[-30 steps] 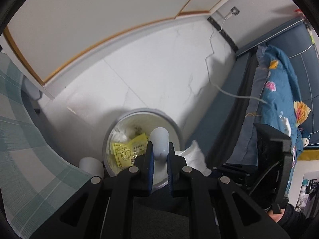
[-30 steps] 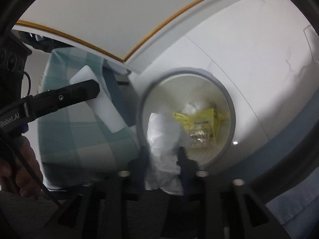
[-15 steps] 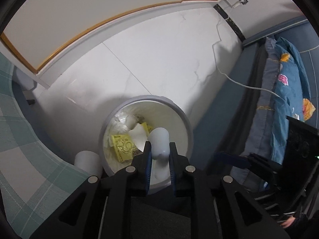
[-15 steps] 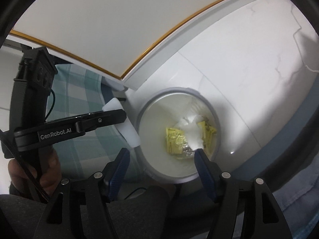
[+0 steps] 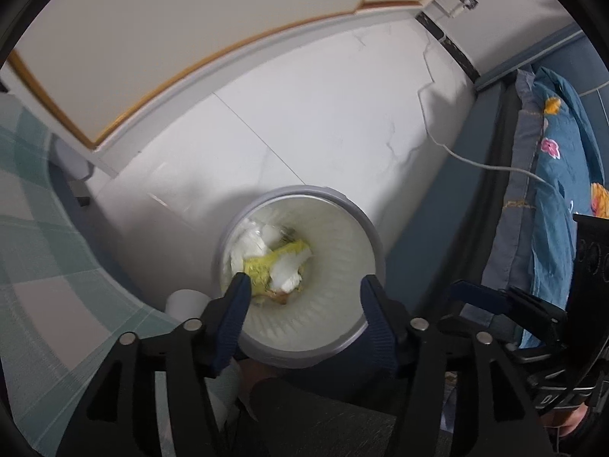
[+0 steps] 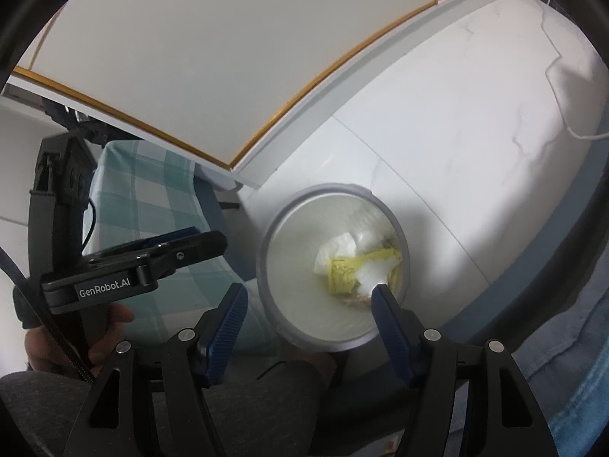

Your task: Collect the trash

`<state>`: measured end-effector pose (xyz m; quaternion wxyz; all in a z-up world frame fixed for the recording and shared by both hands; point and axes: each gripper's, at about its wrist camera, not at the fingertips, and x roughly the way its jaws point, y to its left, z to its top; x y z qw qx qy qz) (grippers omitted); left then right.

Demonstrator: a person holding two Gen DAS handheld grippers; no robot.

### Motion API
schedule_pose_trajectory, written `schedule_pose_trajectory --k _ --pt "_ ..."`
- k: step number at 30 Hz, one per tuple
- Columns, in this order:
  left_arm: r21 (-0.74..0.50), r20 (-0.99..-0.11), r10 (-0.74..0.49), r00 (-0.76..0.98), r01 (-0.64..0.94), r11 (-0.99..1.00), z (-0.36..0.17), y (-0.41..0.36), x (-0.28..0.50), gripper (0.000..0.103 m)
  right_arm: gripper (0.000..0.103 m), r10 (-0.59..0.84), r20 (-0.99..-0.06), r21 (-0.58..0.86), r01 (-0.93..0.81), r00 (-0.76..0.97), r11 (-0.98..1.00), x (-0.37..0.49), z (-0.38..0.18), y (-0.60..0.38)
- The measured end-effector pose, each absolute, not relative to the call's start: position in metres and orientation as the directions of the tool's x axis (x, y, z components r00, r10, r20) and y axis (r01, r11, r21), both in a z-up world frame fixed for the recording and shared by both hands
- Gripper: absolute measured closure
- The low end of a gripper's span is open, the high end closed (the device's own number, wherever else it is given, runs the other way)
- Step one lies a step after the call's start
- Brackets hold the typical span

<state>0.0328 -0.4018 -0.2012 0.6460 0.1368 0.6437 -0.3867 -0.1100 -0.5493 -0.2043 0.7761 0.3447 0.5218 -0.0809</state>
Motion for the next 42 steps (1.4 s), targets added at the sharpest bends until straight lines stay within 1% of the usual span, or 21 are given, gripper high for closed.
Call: schedule_pose_trajectory --k 1,2,3,5,7,8,9,15,18,29,42 --pt "-0.310 -0.938 -0.331 -0.101 0.670 0.675 -0.198 -0.397 0.033 0.038 0.030 0.229 -0.864 0.450 0.484 0.448 0.750 -0.110 -0.202 -0.549" --pt "-0.301 -0.938 -0.337 -0.079 0.667 0.682 -0.194 -0.394 0.033 0.036 0.027 0.220 -0.862 0.448 0.483 0.457 0.753 -0.111 -0.197 -0.548" --pt "-0.291 -0.937 -0.345 -0.052 0.664 0.689 -0.189 -0.389 0.033 0.034 0.024 0.212 -0.860 0.446 0.482 0.463 0.754 -0.112 -0.194 -0.547" --pt "-0.271 -0.936 -0.352 -0.010 0.660 0.701 -0.180 -0.381 0.032 0.033 0.024 0.207 -0.856 0.447 0.478 0.473 0.756 -0.112 -0.190 -0.545" --pt "-0.241 -0.937 -0.347 0.033 0.657 0.715 -0.173 -0.376 0.031 0.027 0.022 0.199 -0.854 0.443 0.471 0.480 0.763 -0.111 -0.184 -0.542" --pt "-0.221 -0.939 -0.340 0.058 0.657 0.721 -0.168 -0.374 0.030 0.026 0.018 0.191 -0.855 0.436 0.469 0.483 0.768 -0.111 -0.182 -0.541" --pt "-0.212 -0.937 -0.341 0.072 0.659 0.722 -0.164 -0.372 0.029 0.026 0.016 0.181 -0.855 0.430 0.467 0.486 0.773 -0.111 -0.179 -0.539" --pt "-0.212 -0.925 -0.365 0.103 0.659 0.722 -0.146 -0.365 0.025 0.026 0.011 0.165 -0.844 0.428 0.455 0.511 0.781 -0.114 -0.166 -0.535" --pt "-0.198 -0.923 -0.365 0.121 0.665 0.721 -0.140 -0.364 0.022 0.026 0.010 0.152 -0.841 0.420 0.448 0.519 0.789 -0.116 -0.161 -0.534" --pt "-0.165 -0.920 -0.359 0.159 0.674 0.720 -0.128 -0.362 0.014 0.026 0.009 0.143 -0.833 0.422 0.445 0.534 0.790 -0.122 -0.151 -0.532" --pt "-0.163 -0.912 -0.368 0.180 0.666 0.728 -0.120 -0.355 0.012 0.026 0.009 0.146 -0.830 0.426 0.445 0.538 0.788 -0.125 -0.148 -0.533"
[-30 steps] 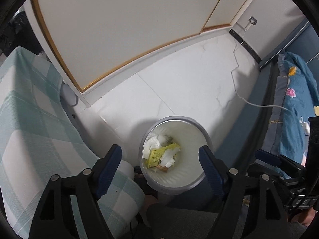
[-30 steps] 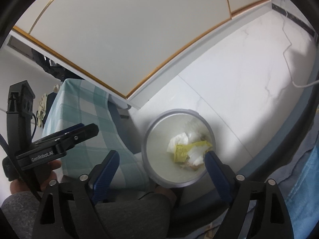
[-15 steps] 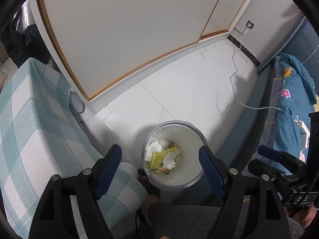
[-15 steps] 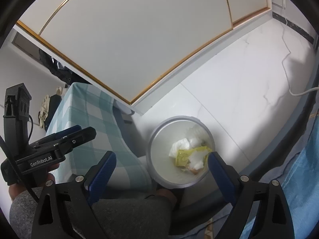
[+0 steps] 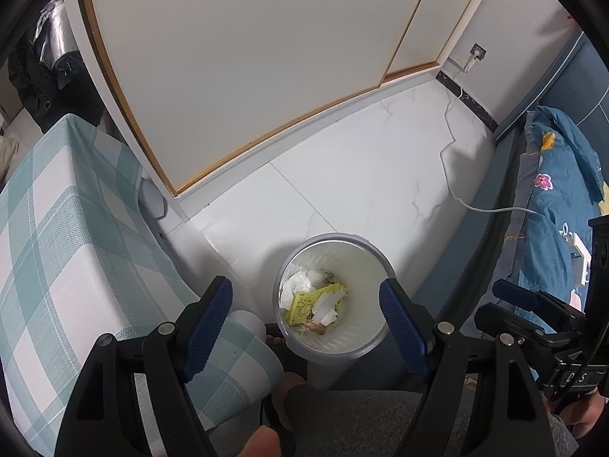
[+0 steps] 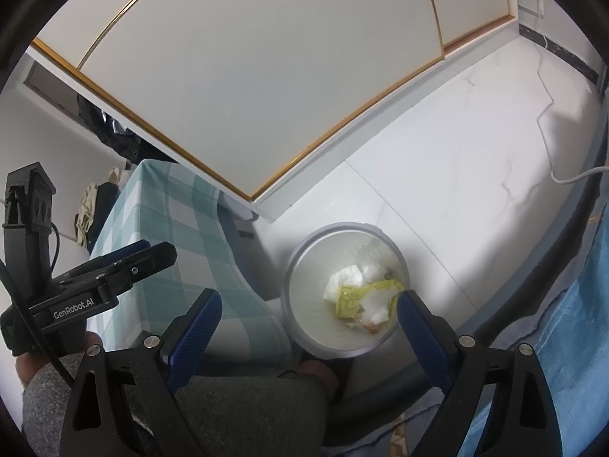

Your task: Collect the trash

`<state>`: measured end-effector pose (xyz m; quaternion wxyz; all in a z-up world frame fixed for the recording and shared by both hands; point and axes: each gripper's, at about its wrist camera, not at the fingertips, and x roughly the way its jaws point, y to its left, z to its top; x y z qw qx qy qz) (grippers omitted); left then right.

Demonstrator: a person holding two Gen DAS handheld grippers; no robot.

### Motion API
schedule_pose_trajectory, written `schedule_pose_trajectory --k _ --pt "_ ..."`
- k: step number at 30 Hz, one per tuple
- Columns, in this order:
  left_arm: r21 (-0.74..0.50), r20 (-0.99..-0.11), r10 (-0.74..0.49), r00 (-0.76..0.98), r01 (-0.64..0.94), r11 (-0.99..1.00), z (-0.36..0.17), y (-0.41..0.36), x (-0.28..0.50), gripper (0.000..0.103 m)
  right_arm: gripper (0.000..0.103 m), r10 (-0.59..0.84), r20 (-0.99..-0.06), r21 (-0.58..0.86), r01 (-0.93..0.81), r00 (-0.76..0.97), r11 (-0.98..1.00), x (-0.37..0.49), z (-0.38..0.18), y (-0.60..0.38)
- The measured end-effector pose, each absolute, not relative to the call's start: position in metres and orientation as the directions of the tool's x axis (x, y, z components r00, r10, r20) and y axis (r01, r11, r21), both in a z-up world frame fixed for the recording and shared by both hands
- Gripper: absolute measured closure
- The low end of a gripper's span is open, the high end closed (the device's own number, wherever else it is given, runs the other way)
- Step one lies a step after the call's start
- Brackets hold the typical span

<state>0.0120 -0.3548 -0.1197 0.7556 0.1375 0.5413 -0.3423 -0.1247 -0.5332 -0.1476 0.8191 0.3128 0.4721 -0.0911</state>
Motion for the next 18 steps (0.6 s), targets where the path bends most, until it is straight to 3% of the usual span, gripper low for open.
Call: schedule_pose_trajectory --k 18 --pt "-0.169 -0.893 -0.395 0.215 0.654 0.738 -0.106 -0.345 0.009 0.026 0.009 0.126 -0.827 0.414 0.442 0.548 0.796 -0.124 -0.132 -0.530"
